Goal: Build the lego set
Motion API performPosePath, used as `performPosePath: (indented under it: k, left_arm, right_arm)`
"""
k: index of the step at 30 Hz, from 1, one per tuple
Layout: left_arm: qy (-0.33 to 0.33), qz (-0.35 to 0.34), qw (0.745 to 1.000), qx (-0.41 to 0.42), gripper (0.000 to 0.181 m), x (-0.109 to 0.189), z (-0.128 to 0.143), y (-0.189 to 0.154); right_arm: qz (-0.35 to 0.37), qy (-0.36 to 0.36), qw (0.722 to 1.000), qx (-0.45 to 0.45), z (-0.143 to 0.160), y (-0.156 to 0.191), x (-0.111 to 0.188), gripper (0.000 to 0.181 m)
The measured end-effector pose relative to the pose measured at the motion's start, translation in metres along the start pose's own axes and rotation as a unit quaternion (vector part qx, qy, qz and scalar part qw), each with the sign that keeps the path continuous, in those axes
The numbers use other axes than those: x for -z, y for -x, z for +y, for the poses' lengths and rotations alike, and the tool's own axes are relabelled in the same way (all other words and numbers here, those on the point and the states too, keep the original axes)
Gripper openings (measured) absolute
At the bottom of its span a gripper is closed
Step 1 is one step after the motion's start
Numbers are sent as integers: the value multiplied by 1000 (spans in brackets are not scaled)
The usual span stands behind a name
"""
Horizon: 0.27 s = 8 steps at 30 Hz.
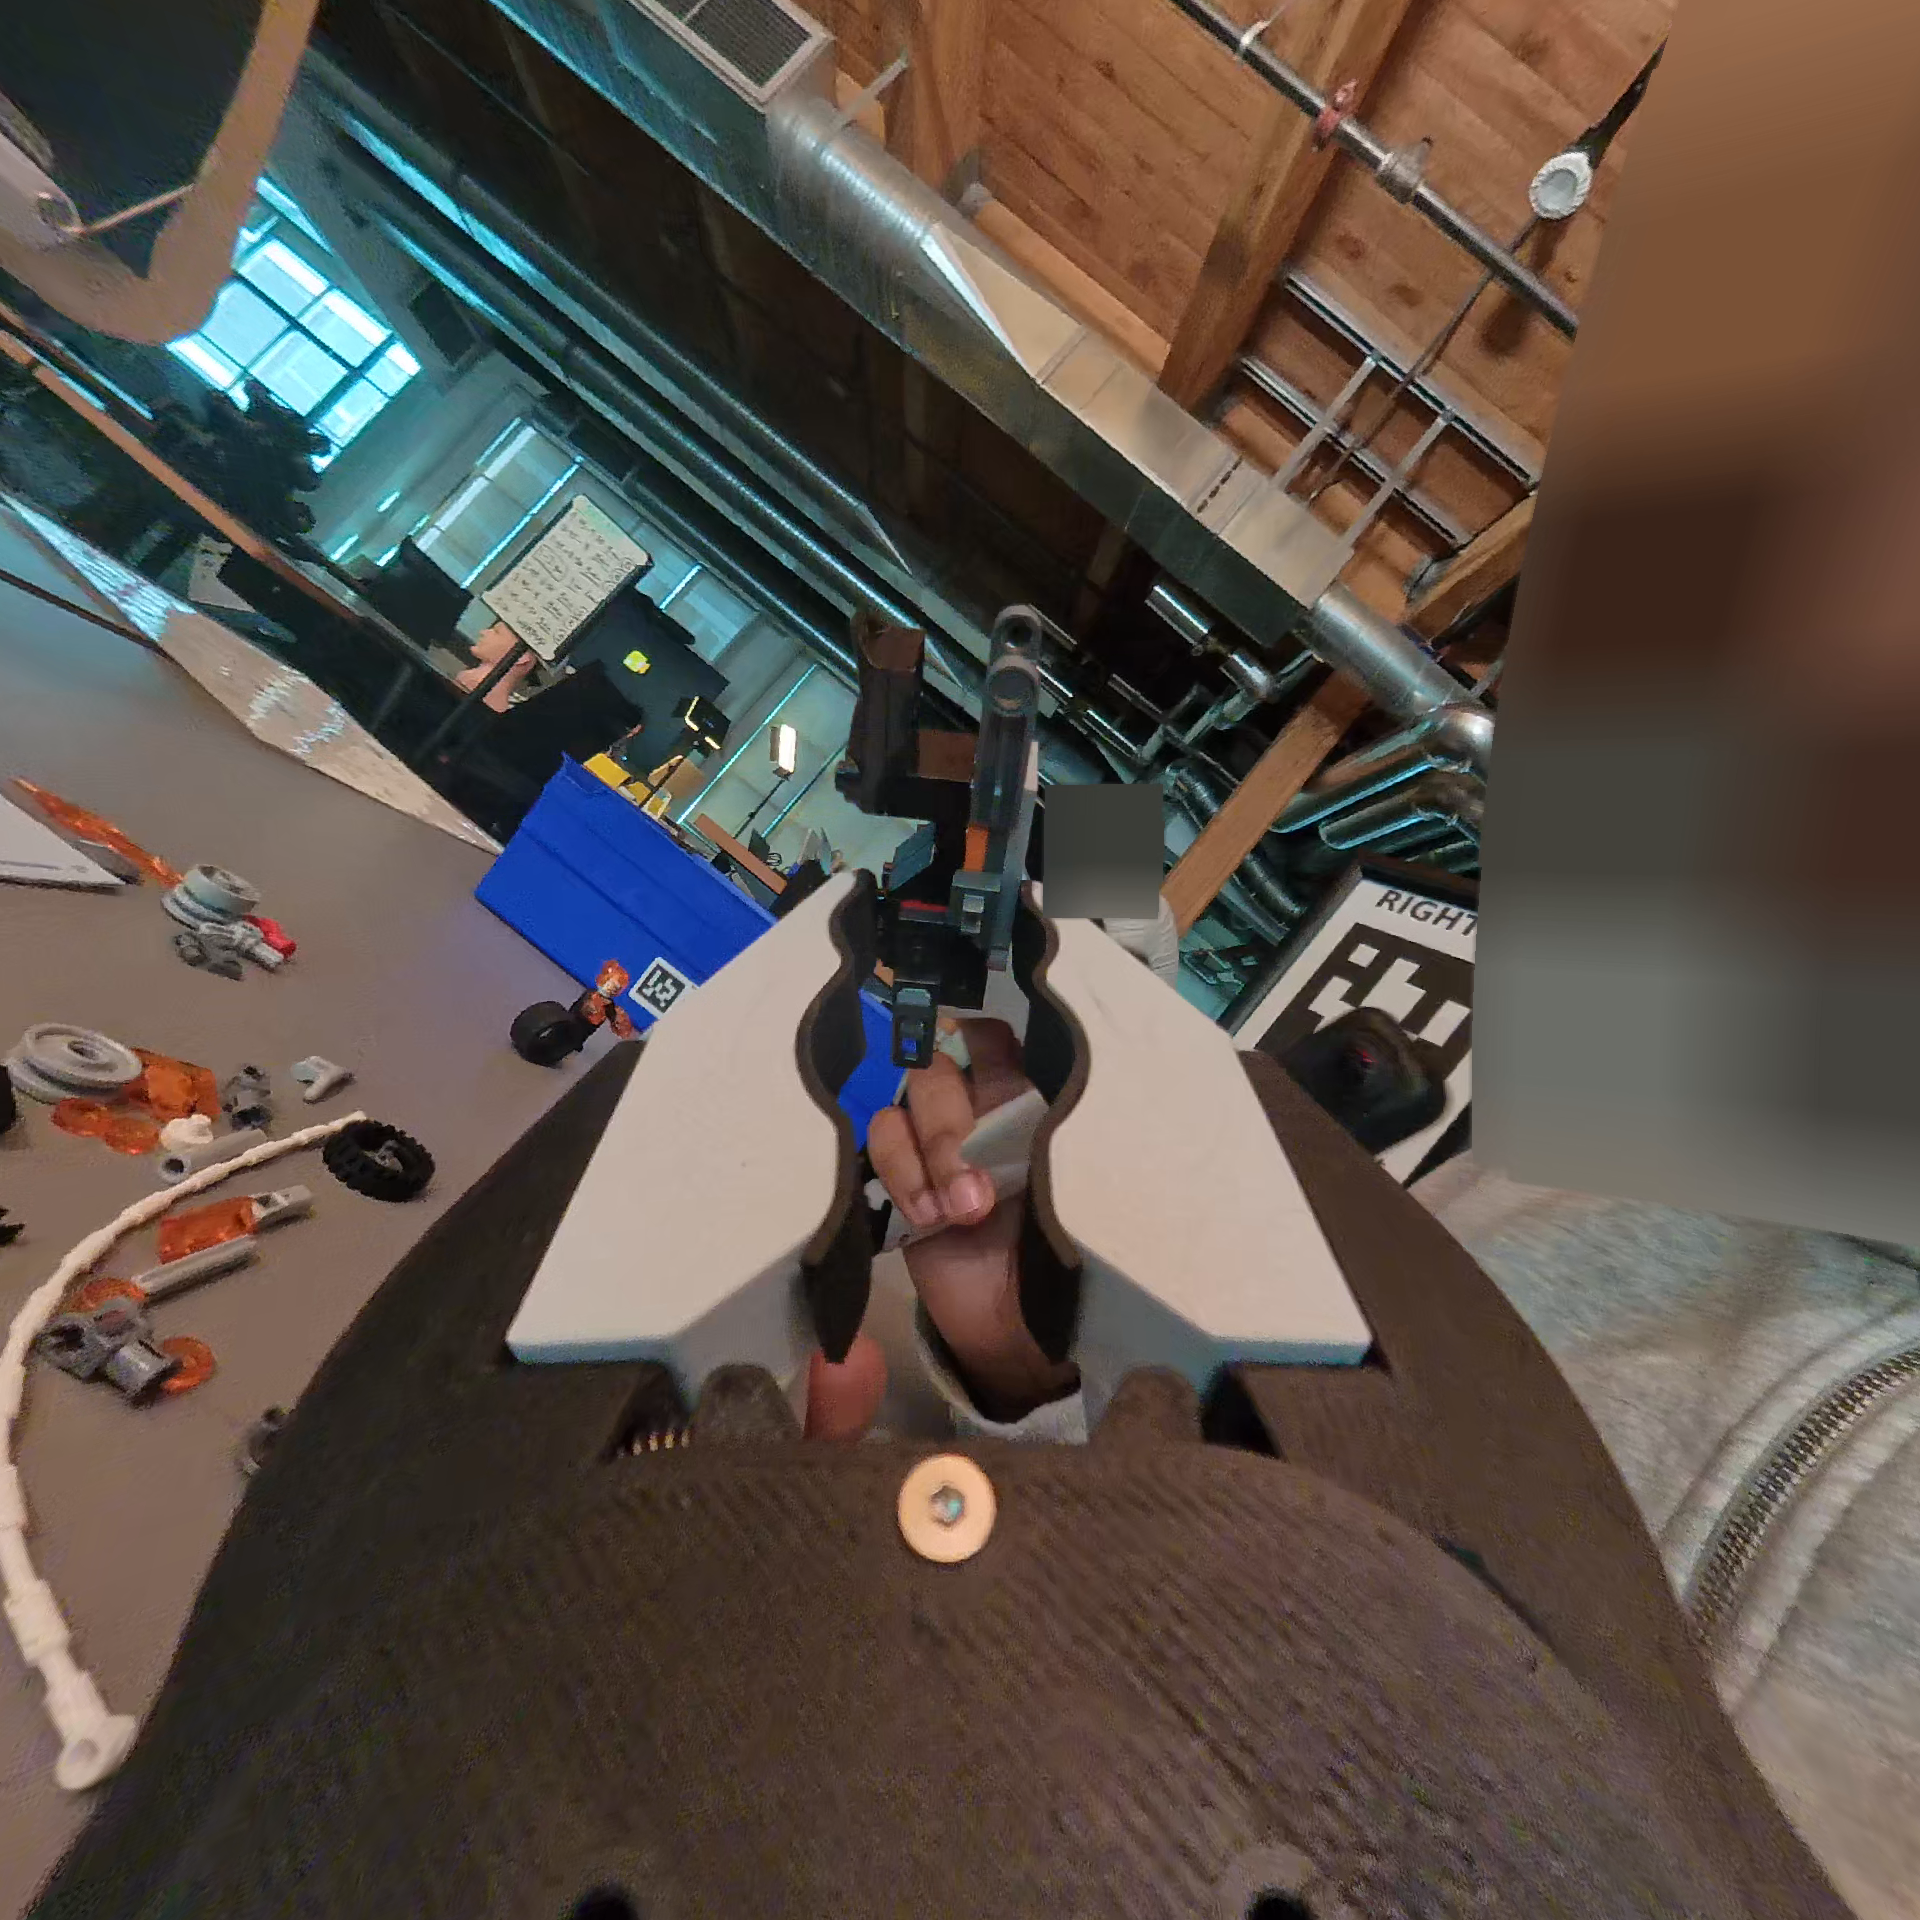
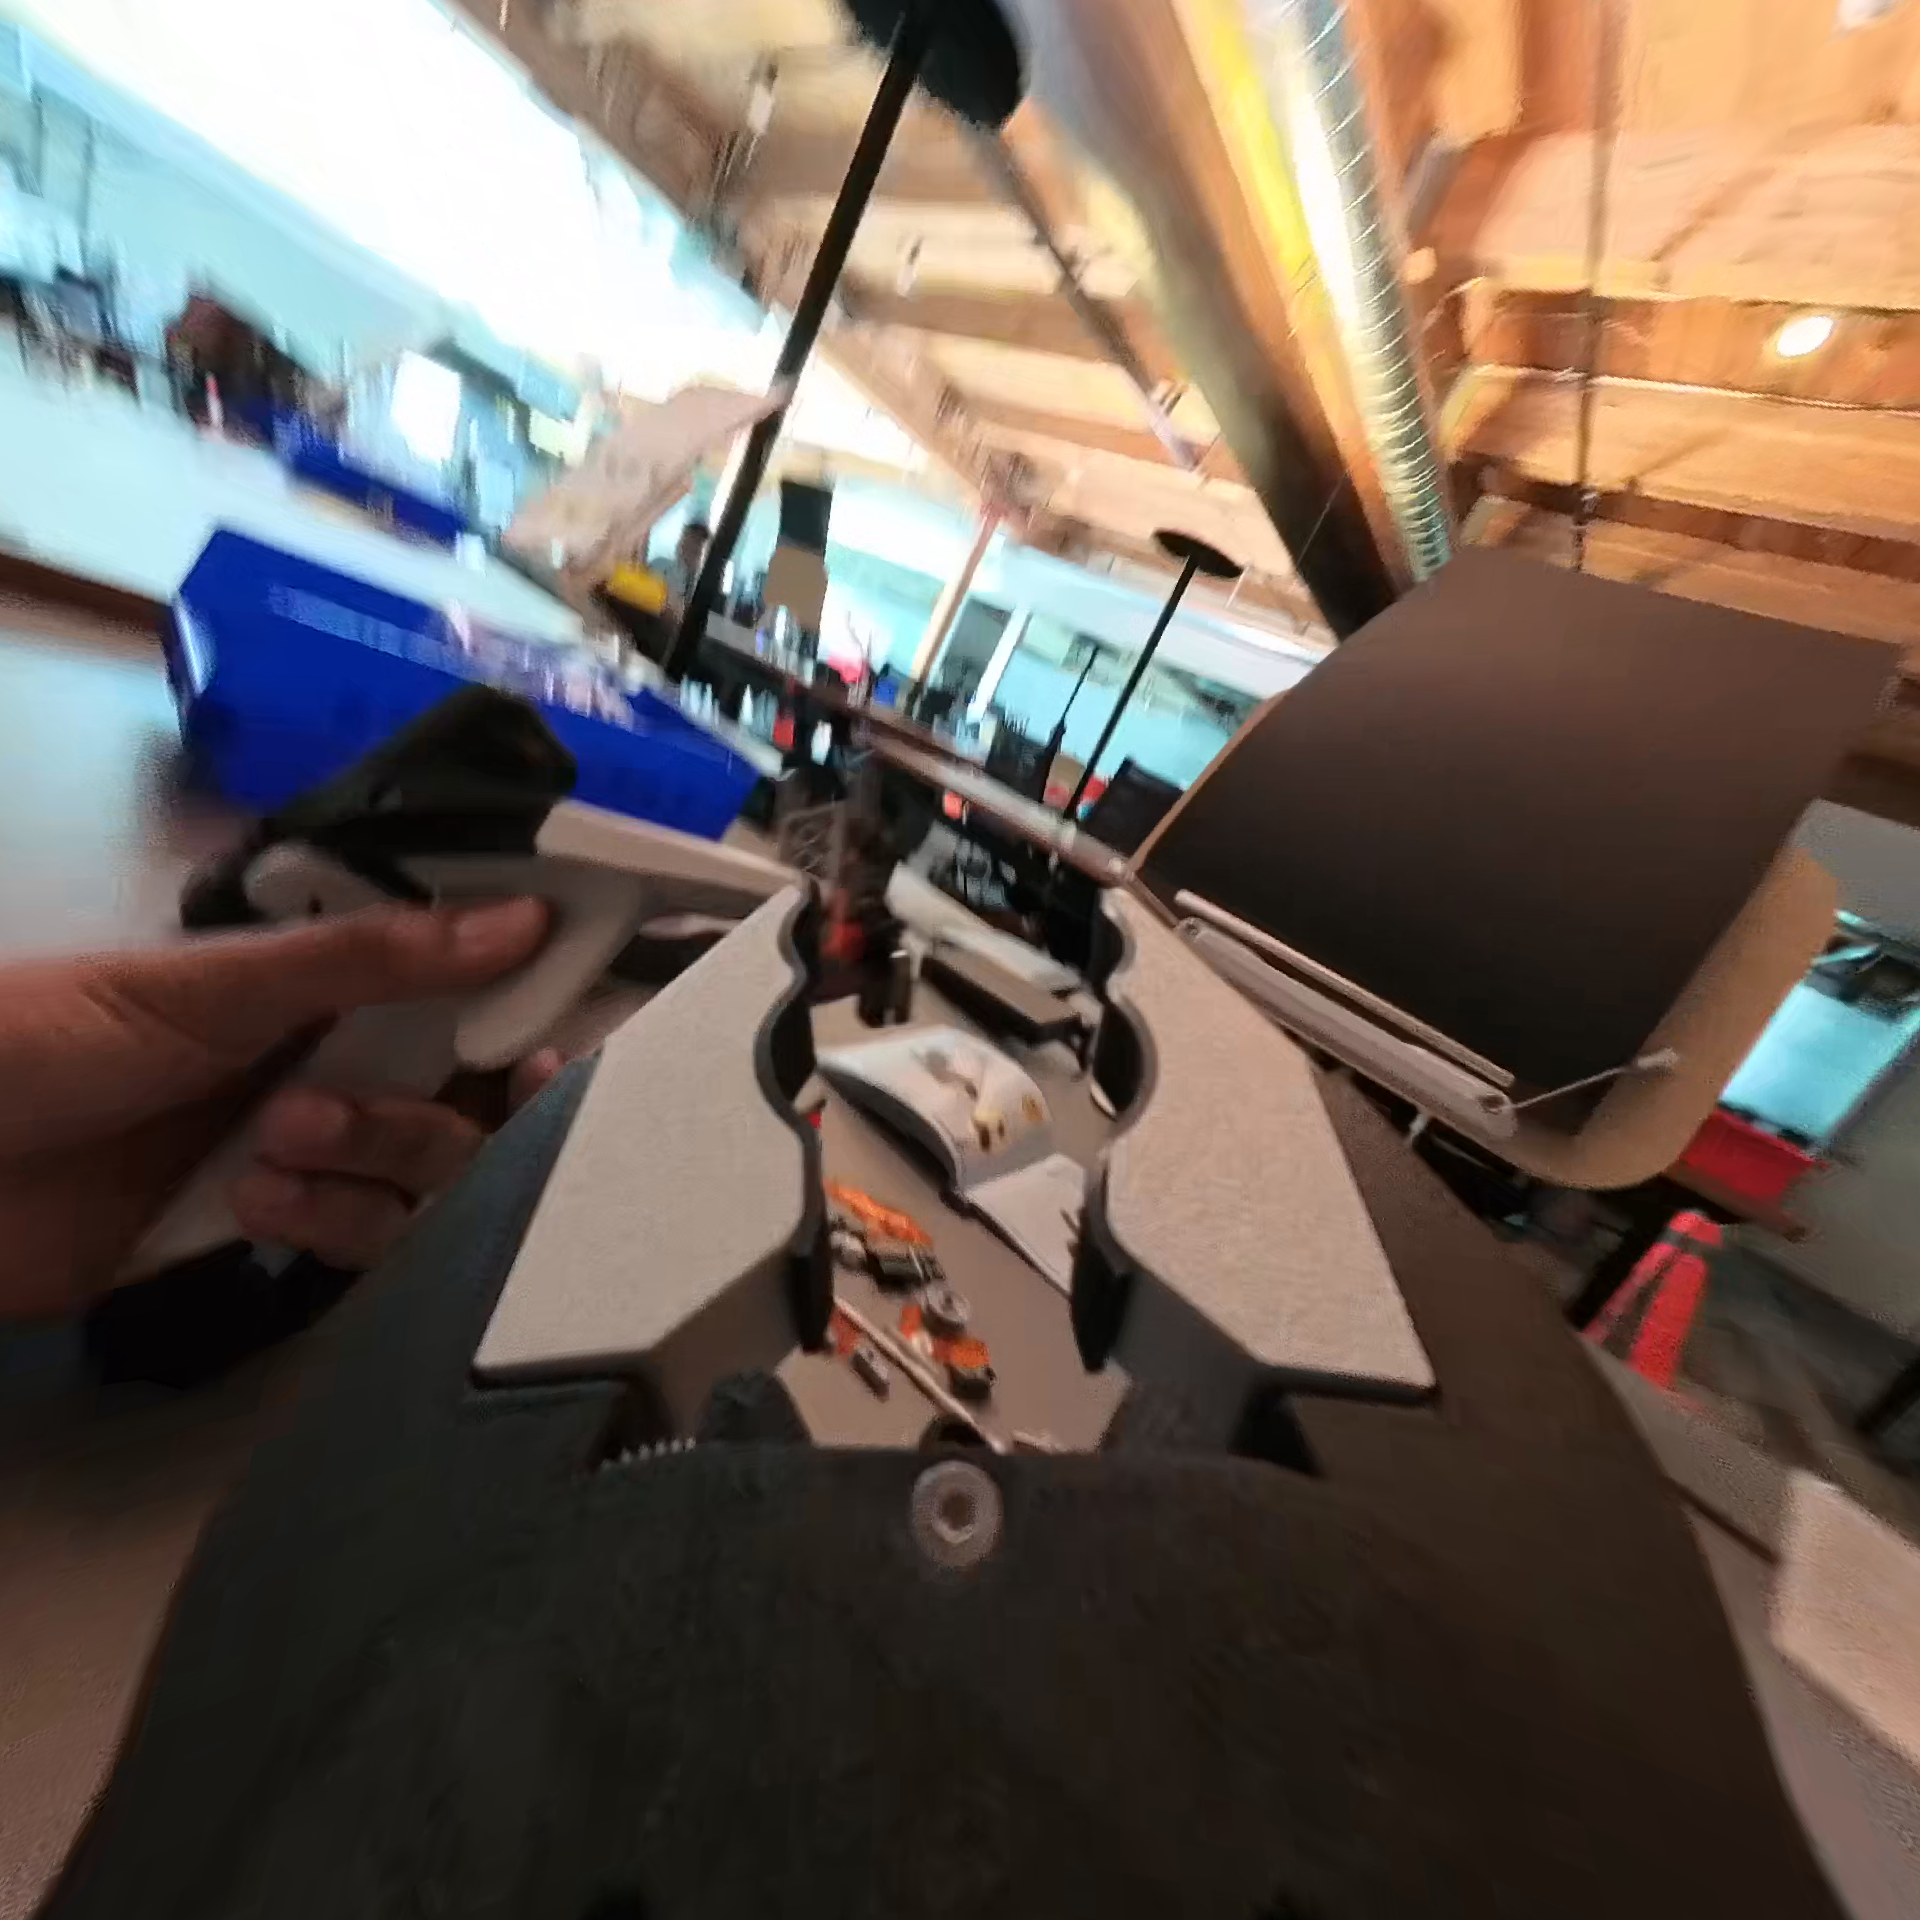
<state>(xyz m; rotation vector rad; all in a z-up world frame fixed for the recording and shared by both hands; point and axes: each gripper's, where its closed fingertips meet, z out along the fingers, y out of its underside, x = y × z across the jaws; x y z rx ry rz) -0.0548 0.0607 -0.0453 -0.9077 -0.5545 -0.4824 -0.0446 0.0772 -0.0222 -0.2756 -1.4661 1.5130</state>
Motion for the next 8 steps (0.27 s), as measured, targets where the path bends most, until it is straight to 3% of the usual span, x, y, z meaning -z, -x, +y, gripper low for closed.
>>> performPosePath:
  k: [3,6,8]
  left_arm:
    - [8,19,1000,6,23,5,-6,0]
    - [48,72,995,58,22,5,-4,-6]
    - [85,115,984,109,23,4,2,-12]
  right_arm:
    - [13,-85,988,-125,-13,-29,19,26]
    - [-53,-56,962,-264,-4,-32,17,36]
    - [-115,-41,923,-364,1,-24,15,40]
